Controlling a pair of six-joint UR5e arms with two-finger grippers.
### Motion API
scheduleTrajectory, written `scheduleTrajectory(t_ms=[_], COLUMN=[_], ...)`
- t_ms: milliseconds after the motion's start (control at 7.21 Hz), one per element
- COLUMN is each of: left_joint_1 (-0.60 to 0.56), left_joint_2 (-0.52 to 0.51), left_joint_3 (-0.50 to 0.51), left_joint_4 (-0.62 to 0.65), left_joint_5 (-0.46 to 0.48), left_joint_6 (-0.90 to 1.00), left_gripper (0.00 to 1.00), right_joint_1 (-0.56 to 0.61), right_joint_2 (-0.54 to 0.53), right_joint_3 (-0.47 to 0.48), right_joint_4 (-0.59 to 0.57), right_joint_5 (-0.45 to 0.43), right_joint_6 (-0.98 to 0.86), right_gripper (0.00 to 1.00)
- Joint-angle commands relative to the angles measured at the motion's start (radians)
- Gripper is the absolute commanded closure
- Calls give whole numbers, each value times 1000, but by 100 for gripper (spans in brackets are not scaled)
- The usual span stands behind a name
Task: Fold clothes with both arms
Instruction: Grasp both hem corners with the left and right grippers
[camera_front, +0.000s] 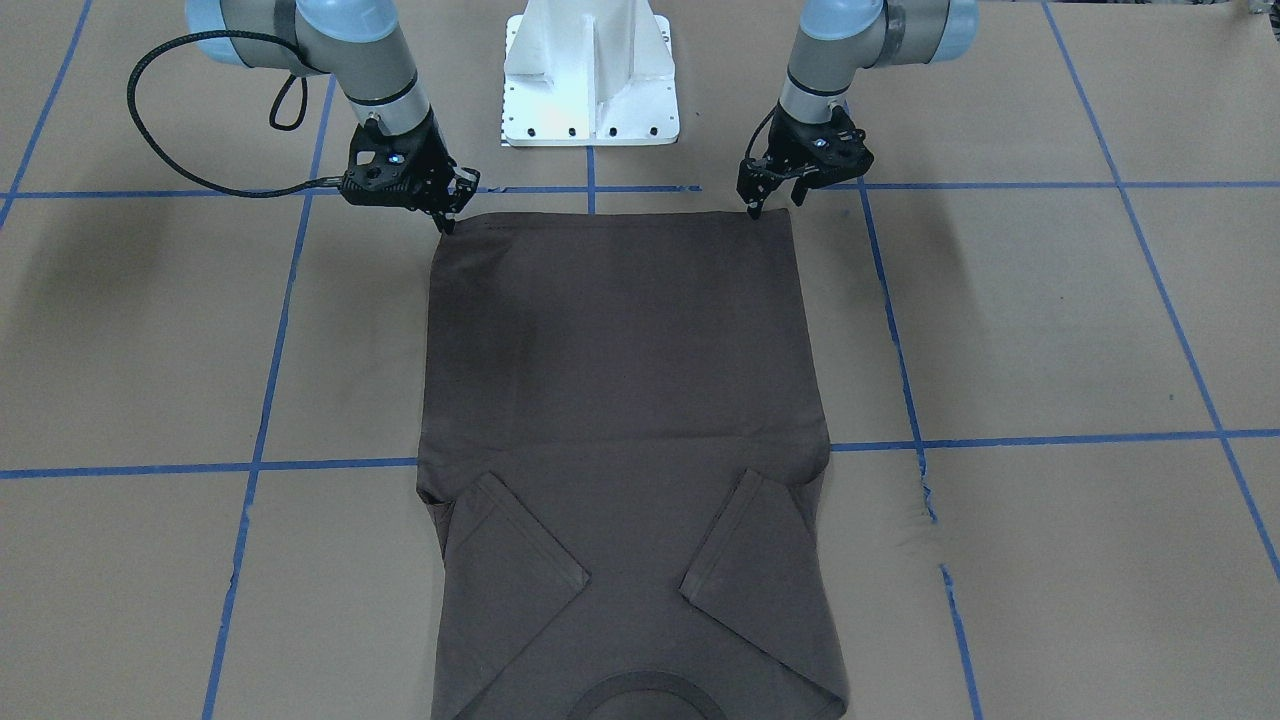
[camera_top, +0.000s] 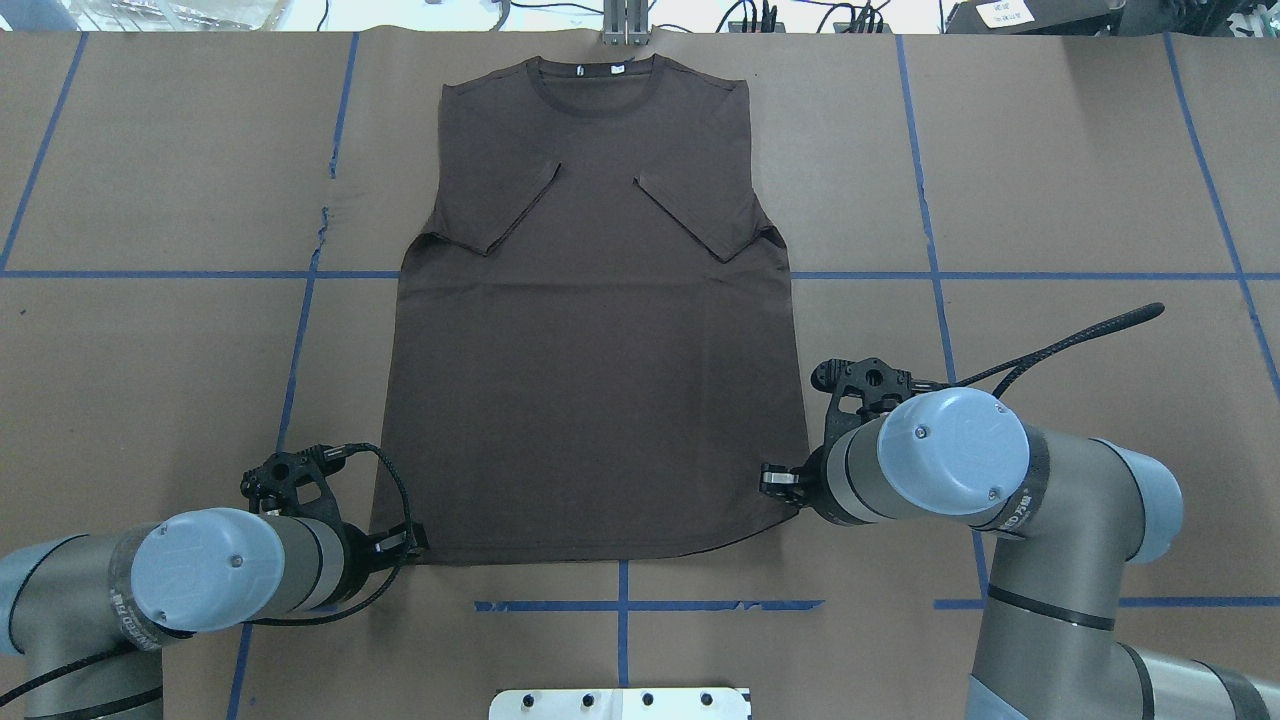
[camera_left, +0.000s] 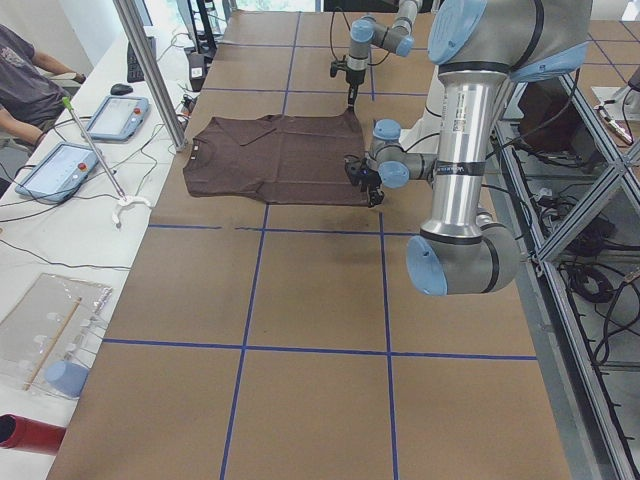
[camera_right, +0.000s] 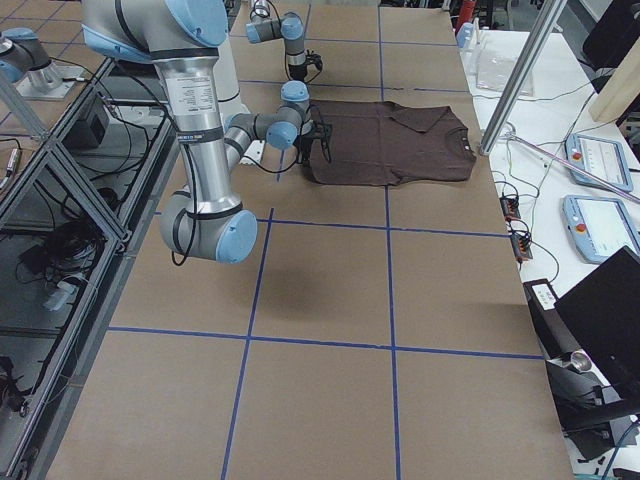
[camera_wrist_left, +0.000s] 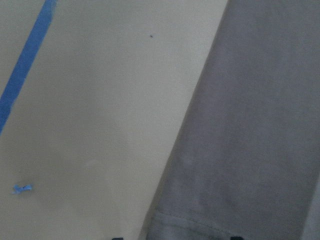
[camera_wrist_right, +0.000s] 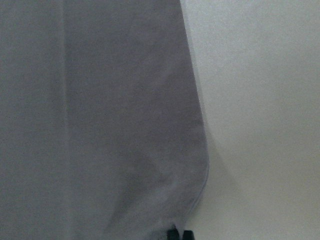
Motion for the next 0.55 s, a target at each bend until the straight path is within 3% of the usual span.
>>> scheduleTrajectory(t_ms=[0,416], left_joint_1=[-5,-7], left_joint_2=[-1,-1], left_joint_3=[5,13], left_joint_4=[5,10], left_joint_5=[0,0], left_joint_6=[3,1], left_gripper=[25,28], right_joint_1=[-1,0], right_joint_2=[0,2], right_joint_3=[1,3], right_joint_4=[0,0], right_joint_5=[2,3], right_joint_6=[0,0], right_gripper=[100,100])
